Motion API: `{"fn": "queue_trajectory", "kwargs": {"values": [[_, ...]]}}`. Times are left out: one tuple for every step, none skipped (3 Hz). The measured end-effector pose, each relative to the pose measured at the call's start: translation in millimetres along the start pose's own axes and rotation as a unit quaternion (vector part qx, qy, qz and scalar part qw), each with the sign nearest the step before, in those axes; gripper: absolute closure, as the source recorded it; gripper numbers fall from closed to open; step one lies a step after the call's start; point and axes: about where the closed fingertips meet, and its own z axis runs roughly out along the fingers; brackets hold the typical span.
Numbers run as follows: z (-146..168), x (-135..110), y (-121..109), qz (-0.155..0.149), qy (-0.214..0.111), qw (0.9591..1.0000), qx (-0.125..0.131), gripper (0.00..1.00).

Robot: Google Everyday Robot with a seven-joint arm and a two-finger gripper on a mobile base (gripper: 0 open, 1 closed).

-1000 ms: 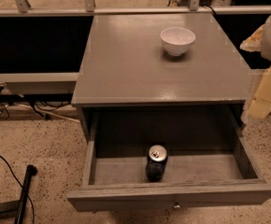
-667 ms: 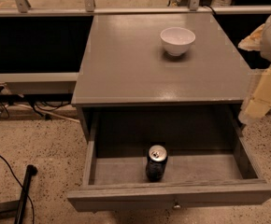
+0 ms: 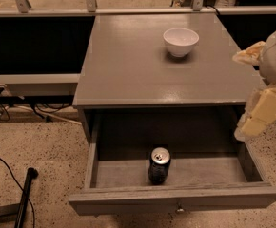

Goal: Pick pepsi can from top drawer and place on counter

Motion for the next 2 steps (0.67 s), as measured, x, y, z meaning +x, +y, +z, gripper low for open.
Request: {"fn": "queue_trajectory", "kwargs": {"values": [[-1,0,-1,-0.003,-0.003,1.0000,-0.007,0.00],[22,1,13,-0.008,-0.042,0.9988,-0.025,0.00]]}}
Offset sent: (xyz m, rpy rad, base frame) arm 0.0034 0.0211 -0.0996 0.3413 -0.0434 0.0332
